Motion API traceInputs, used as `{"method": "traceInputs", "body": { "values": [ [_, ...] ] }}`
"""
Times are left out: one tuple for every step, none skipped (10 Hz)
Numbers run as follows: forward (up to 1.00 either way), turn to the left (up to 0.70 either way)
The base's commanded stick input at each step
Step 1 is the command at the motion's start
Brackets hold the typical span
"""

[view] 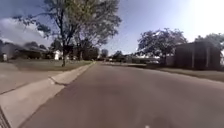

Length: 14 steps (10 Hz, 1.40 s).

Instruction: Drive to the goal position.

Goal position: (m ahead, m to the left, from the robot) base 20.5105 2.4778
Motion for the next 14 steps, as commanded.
{"method": "traceInputs", "body": {
  "values": [
    [1.0,0.0],
    [1.0,0.0],
    [1.0,0.0],
    [1.0,0.0],
    [1.0,0.0],
    [1.0,0.0],
    [1.0,0.0],
    [1.0,0.0],
    [1.0,0.0],
    [1.0,0.0],
    [1.0,0.0],
    [1.0,0.0],
    [1.0,0.0],
    [1.0,0.0]
  ]
}}
